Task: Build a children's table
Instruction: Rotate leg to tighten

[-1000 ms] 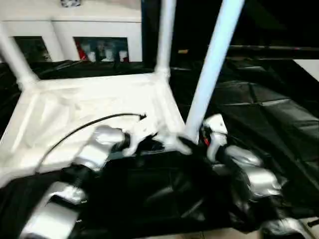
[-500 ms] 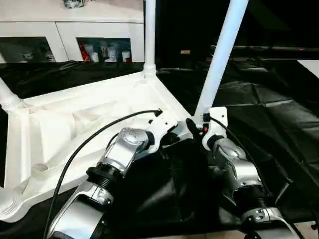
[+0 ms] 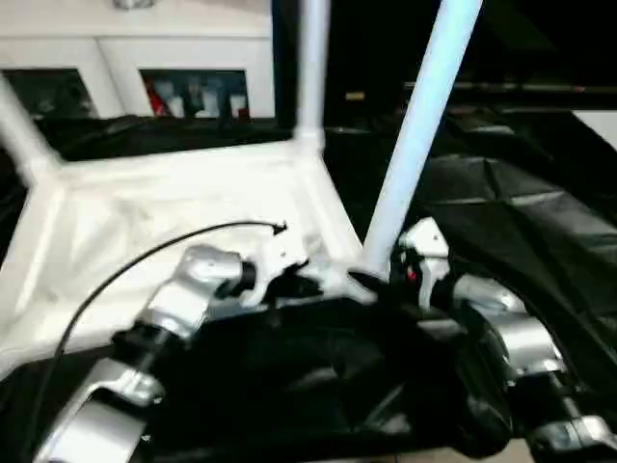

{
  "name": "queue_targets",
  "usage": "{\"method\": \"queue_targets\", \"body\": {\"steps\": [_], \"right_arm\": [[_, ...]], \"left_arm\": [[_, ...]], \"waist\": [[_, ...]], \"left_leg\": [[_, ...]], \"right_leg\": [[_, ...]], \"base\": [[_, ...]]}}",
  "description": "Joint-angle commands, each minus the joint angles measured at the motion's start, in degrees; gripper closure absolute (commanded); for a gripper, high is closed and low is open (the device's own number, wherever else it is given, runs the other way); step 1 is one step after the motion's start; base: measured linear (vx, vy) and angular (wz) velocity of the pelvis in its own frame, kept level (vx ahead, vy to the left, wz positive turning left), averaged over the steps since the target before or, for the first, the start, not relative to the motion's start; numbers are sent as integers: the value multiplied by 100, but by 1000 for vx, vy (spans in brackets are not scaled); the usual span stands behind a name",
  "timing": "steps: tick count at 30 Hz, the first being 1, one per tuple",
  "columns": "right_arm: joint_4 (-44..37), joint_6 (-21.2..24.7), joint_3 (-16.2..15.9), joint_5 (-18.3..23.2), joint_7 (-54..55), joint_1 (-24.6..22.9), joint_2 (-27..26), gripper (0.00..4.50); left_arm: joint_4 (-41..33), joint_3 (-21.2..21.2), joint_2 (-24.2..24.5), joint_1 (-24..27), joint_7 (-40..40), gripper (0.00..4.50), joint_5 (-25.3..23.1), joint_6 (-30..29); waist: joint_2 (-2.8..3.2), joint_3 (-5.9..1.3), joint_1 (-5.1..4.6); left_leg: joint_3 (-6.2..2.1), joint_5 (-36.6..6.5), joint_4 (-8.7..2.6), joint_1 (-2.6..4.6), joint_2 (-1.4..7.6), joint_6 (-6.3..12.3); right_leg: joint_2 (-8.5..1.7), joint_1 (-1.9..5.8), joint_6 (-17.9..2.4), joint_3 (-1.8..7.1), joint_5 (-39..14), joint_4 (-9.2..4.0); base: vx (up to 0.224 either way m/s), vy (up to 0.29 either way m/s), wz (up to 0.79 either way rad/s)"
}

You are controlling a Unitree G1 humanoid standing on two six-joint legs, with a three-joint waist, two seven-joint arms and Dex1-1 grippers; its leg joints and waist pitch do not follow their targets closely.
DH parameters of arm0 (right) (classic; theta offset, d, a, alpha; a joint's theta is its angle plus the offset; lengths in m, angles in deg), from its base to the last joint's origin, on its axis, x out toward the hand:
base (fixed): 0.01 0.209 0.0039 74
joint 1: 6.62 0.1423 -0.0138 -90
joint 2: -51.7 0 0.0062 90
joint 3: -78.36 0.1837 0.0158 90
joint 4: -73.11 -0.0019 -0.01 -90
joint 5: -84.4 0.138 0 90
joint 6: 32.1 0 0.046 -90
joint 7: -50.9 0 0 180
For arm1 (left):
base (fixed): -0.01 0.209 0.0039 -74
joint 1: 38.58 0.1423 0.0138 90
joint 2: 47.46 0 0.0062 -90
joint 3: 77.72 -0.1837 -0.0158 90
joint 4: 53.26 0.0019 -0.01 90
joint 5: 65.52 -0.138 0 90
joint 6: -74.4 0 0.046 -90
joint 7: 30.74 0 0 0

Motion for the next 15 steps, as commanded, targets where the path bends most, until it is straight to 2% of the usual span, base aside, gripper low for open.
{"method": "queue_targets", "body": {"steps": [1, 5, 6, 9, 10, 11, 13, 15], "right_arm": [[-186, 29, 50, 82, -275, 14, 228, 84], [-193, -46, -47, 18, -464, 7, 302, 84], [-127, -151, -89, -82, -412, 23, 304, 84], [-15, -263, -145, -181, -373, 40, 282, 84], [44, -279, -123, -189, -312, 61, 239, 84], [44, -279, -123, -189, -312, 61, 239, 84], [88, -271, -97, -183, -274, 94, 185, 119], [81, -253, -89, -171, -284, 98, 175, 124]], "left_arm": [[135, -148, 60, 62, -147, 450, -126, 67], [207, -139, 119, 14, -133, 450, -124, 161], [234, -139, 117, -6, -133, 450, -123, 160], [300, -169, 72, -76, -118, 450, -146, 153], [378, -152, 1, -136, -59, 450, -140, 155], [378, -152, 1, -136, -59, 450, -140, 155], [523, -159, -50, -214, 20, 450, -186, 246], [532, -161, -50, -218, 12, 450, -183, 254]], "waist": [[-29, -341, 14], [-49, -343, 33], [-76, -341, 32], [-70, -336, 38], [-93, -332, 34], [-84, -329, 38], [-63, -332, 47], [-47, -336, 57]], "left_leg": [[-65, -772, -365, 81, 272, 443], [-65, -719, -363, 70, 265, 413], [-60, -699, -361, 62, 255, 422], [-62, -696, -360, 67, 255, 395], [-58, -710, -360, 66, 257, 389], [-59, -722, -360, 64, 251, 382], [-62, -766, -362, 80, 259, 357], [-66, -779, -363, 84, 261, 344]], "right_leg": [[-408, 265, -1482, 301, -209, -381], [-428, 282, -1449, 307, -220, -378], [-427, 286, -1440, 305, -242, -381], [-431, 276, -1415, 305, -375, -387], [-434, 272, -1409, 307, -427, -396], [-434, 271, -1408, 305, -476, -399], [-427, 260, -1394, 306, -521, -407], [-428, 261, -1396, 306, -493, -400]], "base": [[0, 0, 0], [0, 0, 0], [0, 0, 0], [0, 0, 0], [0, 0, 0], [0, 0, 0], [0, 0, 0], [0, 0, 0]]}}
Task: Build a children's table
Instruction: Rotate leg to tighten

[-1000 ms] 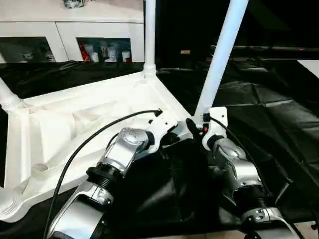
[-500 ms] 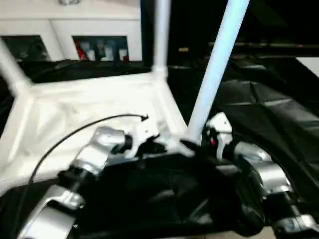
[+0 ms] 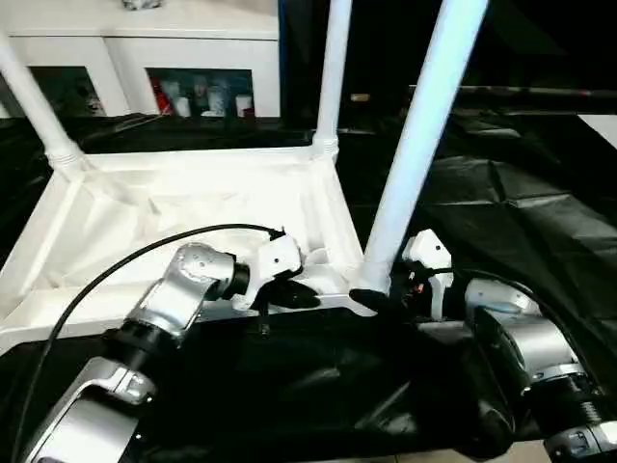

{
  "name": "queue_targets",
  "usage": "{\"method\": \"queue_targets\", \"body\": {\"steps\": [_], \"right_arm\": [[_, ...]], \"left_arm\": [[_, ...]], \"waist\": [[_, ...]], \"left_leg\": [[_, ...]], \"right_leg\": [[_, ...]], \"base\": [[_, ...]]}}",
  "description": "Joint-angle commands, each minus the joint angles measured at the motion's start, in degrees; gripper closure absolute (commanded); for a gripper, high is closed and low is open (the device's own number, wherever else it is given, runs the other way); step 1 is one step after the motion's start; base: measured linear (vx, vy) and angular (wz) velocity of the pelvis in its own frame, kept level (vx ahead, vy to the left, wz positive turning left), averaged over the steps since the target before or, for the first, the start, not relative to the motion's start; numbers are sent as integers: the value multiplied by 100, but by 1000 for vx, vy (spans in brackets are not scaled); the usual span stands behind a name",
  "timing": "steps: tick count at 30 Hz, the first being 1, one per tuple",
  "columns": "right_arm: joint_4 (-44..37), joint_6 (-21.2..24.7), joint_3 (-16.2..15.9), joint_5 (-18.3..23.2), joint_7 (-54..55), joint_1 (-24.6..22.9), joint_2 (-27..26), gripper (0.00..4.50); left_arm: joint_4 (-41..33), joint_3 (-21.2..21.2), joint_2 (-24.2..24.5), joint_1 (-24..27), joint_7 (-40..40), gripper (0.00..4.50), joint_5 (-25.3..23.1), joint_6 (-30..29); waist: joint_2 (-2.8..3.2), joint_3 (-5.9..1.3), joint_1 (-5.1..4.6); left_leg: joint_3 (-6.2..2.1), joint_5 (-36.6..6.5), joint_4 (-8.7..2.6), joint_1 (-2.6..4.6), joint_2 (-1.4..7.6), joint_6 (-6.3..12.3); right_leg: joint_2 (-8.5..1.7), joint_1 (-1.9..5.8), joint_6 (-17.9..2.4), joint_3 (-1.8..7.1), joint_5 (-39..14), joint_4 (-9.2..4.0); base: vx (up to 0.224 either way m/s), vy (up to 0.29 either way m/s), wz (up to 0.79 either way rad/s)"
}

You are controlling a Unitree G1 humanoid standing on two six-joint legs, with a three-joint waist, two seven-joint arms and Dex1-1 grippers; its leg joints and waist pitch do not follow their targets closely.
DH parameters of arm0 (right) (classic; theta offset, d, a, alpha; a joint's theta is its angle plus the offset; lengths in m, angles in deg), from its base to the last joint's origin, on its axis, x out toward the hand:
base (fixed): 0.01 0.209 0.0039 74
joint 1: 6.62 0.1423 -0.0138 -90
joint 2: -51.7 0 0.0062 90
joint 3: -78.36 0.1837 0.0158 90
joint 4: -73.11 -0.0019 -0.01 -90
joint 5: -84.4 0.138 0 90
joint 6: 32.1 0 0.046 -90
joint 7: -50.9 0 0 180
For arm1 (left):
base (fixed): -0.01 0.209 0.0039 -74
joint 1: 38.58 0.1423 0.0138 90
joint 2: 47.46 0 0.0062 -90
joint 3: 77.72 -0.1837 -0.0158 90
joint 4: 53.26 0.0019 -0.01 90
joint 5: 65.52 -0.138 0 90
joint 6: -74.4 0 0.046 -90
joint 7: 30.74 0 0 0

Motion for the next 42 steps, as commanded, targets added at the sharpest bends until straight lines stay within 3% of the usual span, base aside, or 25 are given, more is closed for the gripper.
{"method": "queue_targets", "body": {"steps": [1, 8, 12, 14, 17, 18, 19, 24, 27, 28, 30, 35, 39, 40, 42], "right_arm": [[3, 21, 33, -28, -14, 90, 11, 138], [14, 46, 61, 34, 34, 15, -52, 177], [233, 107, 121, -136, 560, 7, -220, 178], [537, 247, 354, -255, 1488, 74, -545, 178], [826, 375, 618, -275, 2453, 147, -955, 178], [872, 384, 654, -279, 2592, 162, -1014, 178], [988, 404, 738, -288, 2917, 206, -1150, 178], [1693, 259, 1007, -245, 4122, 646, -1910, 178], [1767, 41, 878, -343, 4017, 738, -2021, 178], [1743, -53, 838, -377, 3957, 751, -2020, 110], [1672, -220, 782, -386, 3677, 774, -1903, 110], [1590, -284, 759, -375, 3309, 808, -1716, 75], [1121, -166, 570, -208, 2158, 667, -1179, 75], [921, -153, 467, -174, 1718, 571, -949, 75], [498, -84, 314, -86, 929, 365, -477, 75]], "left_arm": [[137, -91, 19, -23, 41, 450, -141, -11], [207, -73, 89, 10, 38, 450, -144, 19], [307, 21, -13, -51, 390, 450, -198, -169], [472, 116, -210, -168, 937, 450, -289, -402], [661, 206, -497, -327, 1500, 450, -345, -591], [686, 219, -542, -350, 1575, 450, -348, -623], [732, 246, -643, -398, 1728, 450, -350, -704], [843, 283, -1176, -564, 2420, 450, -397, -842], [787, 255, -1248, -553, 2431, 450, -409, -802], [756, 252, -1247, -541, 2400, 450, -398, -782], [709, 243, -1179, -499, 2323, 450, -378, -682], [657, 237, -1068, -442, 2212, 450, -375, -578], [506, 201, -824, -318, 1806, 450, -310, -400], [454, 170, -722, -267, 1613, 450, -285, -311], [334, 101, -498, -154, 1216, 450, -239, -245]], "waist": [[-33, -343, 4], [-46, -349, 6], [-41, -324, -9], [-37, -313, -21], [-75, -298, -42], [-39, -301, -39], [-43, -300, -48], [-37, -326, -78], [-68, -344, -69], [-69, -355, -61], [-78, -357, -51], [-70, -344, -42], [-88, -345, -42], [-70, -353, -39], [-90, -362, -12]], "left_leg": [[-80, -748, -375, 64, 261, 345], [-76, -724, -361, 55, 249, 364], [-74, -865, -377, 66, 246, 285], [-82, -1063, -397, 90, 252, 158], [-89, -1247, -415, 96, 237, 17], [-96, -1299, -425, 119, 248, -47], [-107, -1361, -435, 114, 248, -88], [-114, -1337, -445, 108, 239, -145], [-109, -1203, -436, 78, 244, -75], [-99, -998, -425, 65, 239, 7], [-90, -898, -413, 63, 236, 93], [-87, -957, -411, 63, 239, 181], [-85, -848, -400, 41, 237, 296], [-81, -806, -391, 42, 239, 306], [-83, -657, -375, 32, 255, 452]], "right_leg": [[-422, 264, -1411, 302, -397, -398], [-424, 271, -1409, 302, -369, -394], [-422, 241, -1371, 302, -671, -428], [-429, 223, -1308, 304, -1038, -462], [-429, 205, -1133, 308, -1557, -516], [-443, 175, -1096, 316, -1669, -532], [-439, 180, -1059, 308, -1737, -538], [-430, 176, -1065, 307, -1469, -522], [-431, 209, -1073, 311, -1128, -498], [-422, 226, -1124, 311, -723, -459], [-420, 239, -1185, 307, -492, -438], [-429, 250, -1217, 305, -644, -459], [-422, 277, -1211, 302, -558, -456], [-424, 280, -1224, 307, -487, -444], [-417, 308, -1276, 302, -146, -406]], "base": [[0, 0, 0], [0, 0, 0], [0, 0, 0], [0, 0, 0], [0, 0, 0], [0, 0, 0], [0, 0, 0], [0, 0, 0], [0, 0, 0], [0, 0, 0], [0, 0, 0], [0, 0, 0], [0, 0, 0], [0, 0, 0], [0, 0, 0]]}}
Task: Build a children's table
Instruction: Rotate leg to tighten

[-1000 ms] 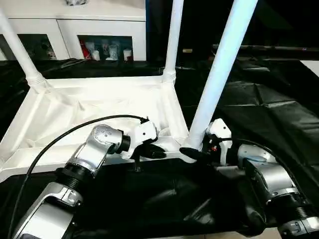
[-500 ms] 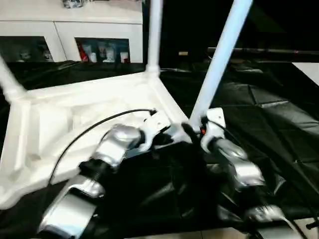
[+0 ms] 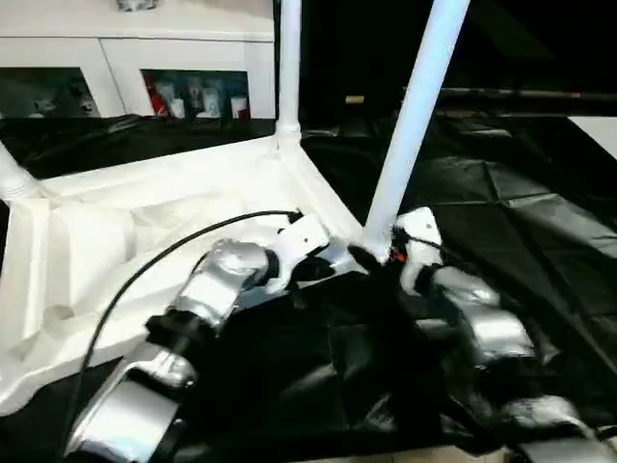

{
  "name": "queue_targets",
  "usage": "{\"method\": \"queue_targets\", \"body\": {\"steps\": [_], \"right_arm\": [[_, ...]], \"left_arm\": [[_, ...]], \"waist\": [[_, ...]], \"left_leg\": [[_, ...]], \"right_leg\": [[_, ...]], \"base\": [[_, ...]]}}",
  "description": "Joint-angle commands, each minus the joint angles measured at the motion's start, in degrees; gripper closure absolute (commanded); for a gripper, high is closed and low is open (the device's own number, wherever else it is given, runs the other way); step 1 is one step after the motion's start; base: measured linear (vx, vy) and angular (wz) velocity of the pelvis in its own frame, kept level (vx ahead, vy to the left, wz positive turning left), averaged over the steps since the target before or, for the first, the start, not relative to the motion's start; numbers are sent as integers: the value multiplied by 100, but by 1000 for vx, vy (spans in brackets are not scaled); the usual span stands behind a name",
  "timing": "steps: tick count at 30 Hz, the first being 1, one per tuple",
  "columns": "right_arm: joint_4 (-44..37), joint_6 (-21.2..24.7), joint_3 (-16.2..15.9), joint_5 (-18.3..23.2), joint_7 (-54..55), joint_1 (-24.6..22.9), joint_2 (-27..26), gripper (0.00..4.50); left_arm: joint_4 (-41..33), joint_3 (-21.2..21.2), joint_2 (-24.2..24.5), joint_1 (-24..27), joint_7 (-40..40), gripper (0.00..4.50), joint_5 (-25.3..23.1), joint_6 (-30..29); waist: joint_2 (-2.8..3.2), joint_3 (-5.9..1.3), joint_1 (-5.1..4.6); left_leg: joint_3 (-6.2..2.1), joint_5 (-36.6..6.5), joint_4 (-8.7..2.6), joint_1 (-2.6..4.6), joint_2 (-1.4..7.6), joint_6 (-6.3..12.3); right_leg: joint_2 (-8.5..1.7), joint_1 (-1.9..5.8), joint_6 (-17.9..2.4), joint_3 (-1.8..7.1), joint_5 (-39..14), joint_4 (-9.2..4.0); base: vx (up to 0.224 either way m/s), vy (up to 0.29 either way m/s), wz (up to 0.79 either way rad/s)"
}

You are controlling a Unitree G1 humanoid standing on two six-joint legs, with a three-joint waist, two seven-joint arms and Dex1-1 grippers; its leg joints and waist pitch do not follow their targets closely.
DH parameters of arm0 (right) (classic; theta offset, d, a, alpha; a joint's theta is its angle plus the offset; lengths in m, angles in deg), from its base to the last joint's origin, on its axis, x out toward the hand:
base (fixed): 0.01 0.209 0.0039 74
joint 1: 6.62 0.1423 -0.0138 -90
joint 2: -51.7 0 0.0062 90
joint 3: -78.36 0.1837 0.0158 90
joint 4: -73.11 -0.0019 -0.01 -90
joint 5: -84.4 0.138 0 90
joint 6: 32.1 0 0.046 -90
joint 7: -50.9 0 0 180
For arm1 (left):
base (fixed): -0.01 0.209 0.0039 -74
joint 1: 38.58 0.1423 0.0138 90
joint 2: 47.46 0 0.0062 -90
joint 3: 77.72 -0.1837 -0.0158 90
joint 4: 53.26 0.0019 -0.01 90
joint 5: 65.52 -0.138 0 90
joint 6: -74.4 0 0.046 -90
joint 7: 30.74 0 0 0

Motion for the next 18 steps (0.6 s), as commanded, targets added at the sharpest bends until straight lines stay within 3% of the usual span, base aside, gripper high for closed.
{"method": "queue_targets", "body": {"steps": [1, 4, 7, 12, 18], "right_arm": [[-450, 124, -176, 151, -747, -91, 220, 75], [-786, 236, -313, 232, -1443, -247, 654, 75], [-918, 262, -373, 207, -1646, -303, 807, 75], [-988, 306, -401, 217, -1671, -316, 833, 75], [-931, 319, -480, 131, -1671, -305, 762, 98]], "left_arm": [[-41, -80, 175, 133, -372, 450, 73, 184], [-306, -160, 454, 289, -1052, 450, 249, 321], [-417, -167, 556, 351, -1250, 450, 289, 296], [-505, -179, 621, 388, -1373, 450, 317, 307], [-584, -179, 662, 431, -1447, 450, 331, 296]], "waist": [[-37, -335, 25], [-42, -334, -2], [-32, -327, 9], [-35, -320, 18], [-41, -342, 26]], "left_leg": [[-87, -624, -349, 25, 251, 526], [-81, -703, -349, 39, 261, 555], [-77, -784, -357, 58, 274, 519], [-74, -839, -366, 74, 278, 394], [-69, -602, -343, 59, 266, 454]], "right_leg": [[-417, 303, -1313, 300, -48, -372], [-422, 286, -1418, 293, -128, -375], [-426, 269, -1460, 296, -271, -388], [-429, 251, -1435, 303, -443, -396], [-427, 273, -1478, 302, -98, -352]], "base": [[0, 0, 0], [0, 0, 0], [0, 0, 0], [0, 0, 0], [0, 0, 0]]}}
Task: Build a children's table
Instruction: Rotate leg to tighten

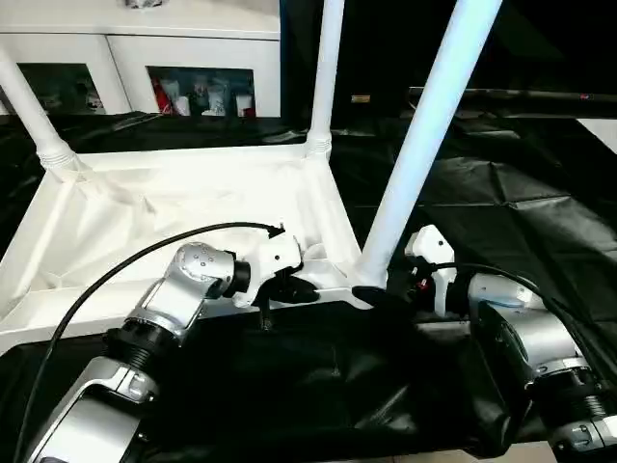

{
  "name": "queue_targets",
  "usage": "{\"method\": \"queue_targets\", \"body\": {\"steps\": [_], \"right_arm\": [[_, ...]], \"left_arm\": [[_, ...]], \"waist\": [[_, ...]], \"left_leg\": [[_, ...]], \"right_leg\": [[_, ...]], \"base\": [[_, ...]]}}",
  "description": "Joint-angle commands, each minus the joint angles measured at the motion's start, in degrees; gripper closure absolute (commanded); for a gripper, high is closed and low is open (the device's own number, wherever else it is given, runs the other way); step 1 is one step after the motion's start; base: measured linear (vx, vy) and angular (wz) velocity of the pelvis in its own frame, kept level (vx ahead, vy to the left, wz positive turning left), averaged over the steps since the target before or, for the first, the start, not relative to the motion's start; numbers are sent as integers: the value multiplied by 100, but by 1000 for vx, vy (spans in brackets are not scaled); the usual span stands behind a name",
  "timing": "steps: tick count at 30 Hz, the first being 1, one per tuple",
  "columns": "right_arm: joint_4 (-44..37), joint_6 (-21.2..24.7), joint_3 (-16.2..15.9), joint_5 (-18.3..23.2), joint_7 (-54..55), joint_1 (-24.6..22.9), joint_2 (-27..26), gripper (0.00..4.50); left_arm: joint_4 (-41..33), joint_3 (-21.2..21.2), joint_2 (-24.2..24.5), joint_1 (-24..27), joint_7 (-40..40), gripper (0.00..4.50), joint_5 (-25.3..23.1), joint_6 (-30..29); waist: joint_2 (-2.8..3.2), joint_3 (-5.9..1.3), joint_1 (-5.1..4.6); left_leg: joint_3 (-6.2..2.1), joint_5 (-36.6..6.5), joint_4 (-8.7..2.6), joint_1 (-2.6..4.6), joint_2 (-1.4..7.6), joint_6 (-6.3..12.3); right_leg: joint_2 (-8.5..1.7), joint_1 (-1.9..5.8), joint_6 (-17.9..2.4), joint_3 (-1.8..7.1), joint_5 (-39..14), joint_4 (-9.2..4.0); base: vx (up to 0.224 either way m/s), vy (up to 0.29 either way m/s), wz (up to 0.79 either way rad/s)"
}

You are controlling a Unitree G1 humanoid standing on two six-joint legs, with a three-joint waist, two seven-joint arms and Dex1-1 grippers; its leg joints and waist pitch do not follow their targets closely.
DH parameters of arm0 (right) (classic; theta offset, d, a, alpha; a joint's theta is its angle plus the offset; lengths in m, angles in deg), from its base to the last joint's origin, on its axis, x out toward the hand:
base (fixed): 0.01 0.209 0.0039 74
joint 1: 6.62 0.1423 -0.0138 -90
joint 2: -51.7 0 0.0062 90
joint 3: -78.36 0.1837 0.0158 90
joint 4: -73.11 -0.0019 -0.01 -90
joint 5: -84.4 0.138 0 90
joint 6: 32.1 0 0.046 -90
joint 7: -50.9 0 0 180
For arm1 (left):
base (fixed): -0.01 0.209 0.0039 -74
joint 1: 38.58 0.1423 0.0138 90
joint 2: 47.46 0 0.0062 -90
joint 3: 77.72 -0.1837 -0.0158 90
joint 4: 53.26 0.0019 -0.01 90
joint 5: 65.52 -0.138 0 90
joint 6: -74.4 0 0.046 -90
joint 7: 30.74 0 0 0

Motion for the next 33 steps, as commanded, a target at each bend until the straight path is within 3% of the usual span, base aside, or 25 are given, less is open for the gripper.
{"method": "queue_targets", "body": {"steps": [1, 8, 15, 18, 20, 21, 23, 24, 28, 30, 31, 33], "right_arm": [[17, 35, -42, -96, 40, 11, -27, 110], [122, 68, -15, -137, 242, 29, -91, 166], [300, -98, 70, -265, 666, -18, -231, 173], [561, -38, 351, -279, 1452, 2, -516, 175], [837, 238, 792, -215, 2729, -1, -1060, 175], [839, 240, 795, -215, 2740, -1, -1065, 175], [1017, 325, 914, -299, 3454, 35, -1390, 176], [1092, 339, 947, -338, 3720, 62, -1518, 176], [1318, 300, 974, -339, 4270, 206, -1964, 176], [1429, 125, 837, -445, 4343, 331, -2155, 176], [1429, 73, 805, -472, 4318, 356, -2177, 120], [1361, -14, 851, -412, 4195, 376, -2170, 106]], "left_arm": [[-105, -128, 29, 76, -182, 450, 44, -22], [-139, -106, 44, 104, -159, 450, 14, -54], [-21, -81, -32, 76, 75, 450, -63, -71], [209, -25, -213, -48, 538, 450, -182, -178], [593, 103, -658, -307, 1400, 450, -301, -419], [596, 104, -663, -310, 1408, 450, -302, -421], [803, 174, -995, -463, 1830, 450, -301, -550], [876, 192, -1121, -517, 2004, 450, -310, -592], [1005, 142, -1456, -616, 2319, 450, -361, -632], [1018, 74, -1592, -638, 2378, 450, -415, -593], [1008, 68, -1609, -636, 2365, 450, -411, -583], [1017, 60, -1568, -639, 2337, 450, -437, -555]], "waist": [[-41, -341, 12], [-35, -330, 9], [-19, -329, -6], [-21, -319, -30], [-8, -310, -39], [-11, -305, -43], [46, -315, -37], [24, -316, -48], [39, -319, -48], [39, -324, -41], [48, -324, -45], [45, -322, -46]], "left_leg": [[-78, -599, -351, 60, 264, 444], [-79, -766, -364, 71, 265, 348], [-80, -773, -359, 68, 259, 327], [-91, -974, -380, 86, 257, 172], [-88, -1073, -392, 109, 259, 79], [-92, -1118, -406, 123, 259, 7], [-105, -1182, -412, 125, 257, -76], [-106, -1215, -420, 113, 255, -94], [-106, -1272, -420, 109, 233, -102], [-108, -1252, -426, 102, 242, -57], [-113, -1246, -430, 94, 242, -54], [-107, -1237, -425, 88, 237, -24]], "right_leg": [[-424, 273, -1480, 298, -96, -343], [-427, 265, -1433, 300, -336, -367], [-426, 263, -1424, 301, -368, -371], [-428, 249, -1360, 298, -759, -413], [-427, 216, -1316, 310, -933, -438], [-428, 200, -1286, 309, -1044, -453], [-428, 209, -1217, 306, -1116, -457], [-422, 211, -1192, 305, -1079, -470], [-424, 211, -1127, 309, -1124, -496], [-422, 216, -1100, 309, -1020, -489], [-425, 215, -1110, 306, -994, -483], [-422, 226, -1112, 309, -921, -483]], "base": [[0, 0, 0], [0, 0, 0], [0, 0, 0], [0, 0, 0], [0, 0, 0], [0, 0, 0], [0, 0, 0], [0, 0, 0], [0, 0, 0], [0, 0, 0], [0, 0, 0], [0, 0, 0]]}}
